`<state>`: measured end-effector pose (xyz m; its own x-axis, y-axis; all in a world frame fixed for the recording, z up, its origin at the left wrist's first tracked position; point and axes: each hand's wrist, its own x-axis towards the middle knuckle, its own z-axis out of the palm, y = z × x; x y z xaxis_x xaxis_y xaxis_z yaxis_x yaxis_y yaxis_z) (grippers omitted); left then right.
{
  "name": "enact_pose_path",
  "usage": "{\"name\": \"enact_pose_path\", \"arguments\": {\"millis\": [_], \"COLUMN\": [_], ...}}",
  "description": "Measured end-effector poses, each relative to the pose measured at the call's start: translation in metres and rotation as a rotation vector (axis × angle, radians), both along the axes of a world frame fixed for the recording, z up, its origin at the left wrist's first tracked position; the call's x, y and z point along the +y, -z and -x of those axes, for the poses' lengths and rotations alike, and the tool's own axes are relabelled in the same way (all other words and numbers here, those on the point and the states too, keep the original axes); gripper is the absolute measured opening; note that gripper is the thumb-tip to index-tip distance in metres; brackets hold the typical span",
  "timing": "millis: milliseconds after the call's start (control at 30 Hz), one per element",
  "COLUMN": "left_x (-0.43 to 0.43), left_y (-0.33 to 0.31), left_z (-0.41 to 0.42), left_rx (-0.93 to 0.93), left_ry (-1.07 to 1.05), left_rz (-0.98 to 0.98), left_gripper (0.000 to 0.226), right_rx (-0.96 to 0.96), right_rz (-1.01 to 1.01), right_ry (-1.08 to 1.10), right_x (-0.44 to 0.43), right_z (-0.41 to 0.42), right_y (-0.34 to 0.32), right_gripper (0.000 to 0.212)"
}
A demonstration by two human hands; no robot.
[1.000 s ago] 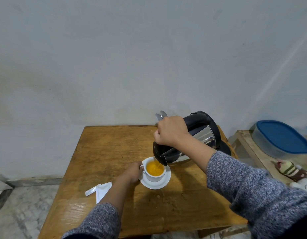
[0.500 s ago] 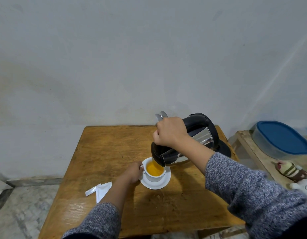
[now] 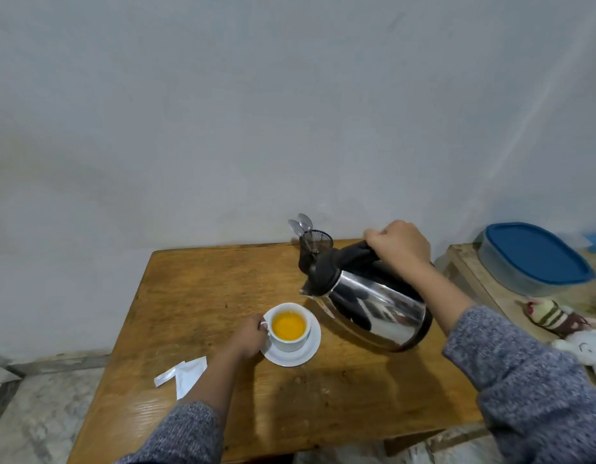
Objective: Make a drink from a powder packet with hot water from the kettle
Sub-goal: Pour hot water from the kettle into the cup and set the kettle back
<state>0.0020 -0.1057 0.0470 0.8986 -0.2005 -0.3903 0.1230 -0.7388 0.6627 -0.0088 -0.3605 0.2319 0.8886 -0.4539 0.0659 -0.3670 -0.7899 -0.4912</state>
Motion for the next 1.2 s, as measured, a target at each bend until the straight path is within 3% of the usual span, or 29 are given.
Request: {"name": "enact_pose_path", "arguments": {"millis": [233,433,533,767,967,1200], "left_x": [-0.008,-0.017,-0.021,-0.023,-0.025,-0.029], "left_y": [0.002,0.002,0.006,0.02,0.032,0.032], "left_z": [0.008,0.018,0.019,0.018,0.02,0.021], "left_rx": [-0.049,-0.093,-0.101,-0.089,-0.092,-0.116], "left_ry": [-0.098,-0.19,-0.238,-0.348,-0.469,-0.491], "left_rz": [0.058,0.149,0.184,0.223,0.243,0.288], "left_gripper": [0.025,0.021,0.018,0.021,0.022,0.023], "right_rx": [-0.211,-0.49,-0.57,-0.582,-0.591,-0.63], "right_rz": [-0.587,-0.908,-0.927,-0.757,-0.785,-0.809], "right_ry": [0.499,0.761,0.822,0.917,0.949,0.906], "right_x": [-0.087,-0.116,-0.124,-0.145,-0.164,-0.186], "right_z": [0.027,0.044,0.044,0.033,0.02,0.008], "right_y": [0.019,0.026,0.031,0.058,0.076,0.089], "right_gripper": [0.044,0.022,0.022,0.033,0.026,0.036]}}
